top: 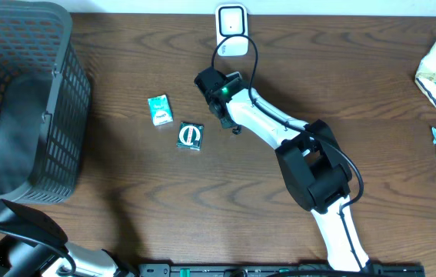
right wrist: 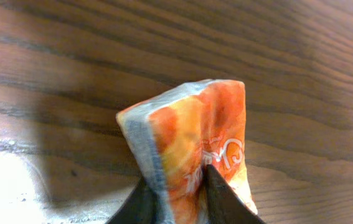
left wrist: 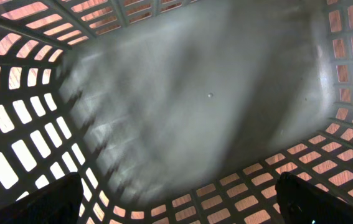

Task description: Scan the item barcode

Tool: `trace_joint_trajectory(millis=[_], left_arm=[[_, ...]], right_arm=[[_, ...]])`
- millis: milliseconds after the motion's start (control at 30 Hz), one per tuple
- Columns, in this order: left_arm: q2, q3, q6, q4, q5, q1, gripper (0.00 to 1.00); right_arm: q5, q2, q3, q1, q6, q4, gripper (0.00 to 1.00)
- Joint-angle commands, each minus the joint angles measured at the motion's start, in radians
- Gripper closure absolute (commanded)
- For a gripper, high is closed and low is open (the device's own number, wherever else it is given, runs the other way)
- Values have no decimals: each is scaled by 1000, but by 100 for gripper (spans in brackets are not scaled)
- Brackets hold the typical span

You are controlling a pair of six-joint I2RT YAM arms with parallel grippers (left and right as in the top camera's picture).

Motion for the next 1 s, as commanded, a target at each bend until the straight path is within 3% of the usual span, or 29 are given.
trace_joint_trajectory(millis=[0, 233, 433, 533, 667, 767, 967], left_arm=[[5, -2, -5, -5, -3, 3, 2], [5, -2, -5, -5, -3, 3, 2], [5, -2, -5, -5, -3, 3, 2], [5, -2, -5, -5, -3, 3, 2], [5, -2, -5, -5, -3, 3, 2], [5, -2, -5, -5, -3, 3, 2], [5, -2, -5, -5, -3, 3, 3]], right_arm=[[-42, 48, -5, 2, 4, -4, 99], [-289, -32, 43, -26, 2, -13, 99], [-793, -165, 46, -126, -168, 4, 99], [-1178, -168, 38, -219, -254, 4, 99], [-1425, -153, -38, -298, -285, 24, 99], [-1535, -153, -131, -337, -284, 95, 99], [-1536, -153, -352, -412, -159, 258, 99]])
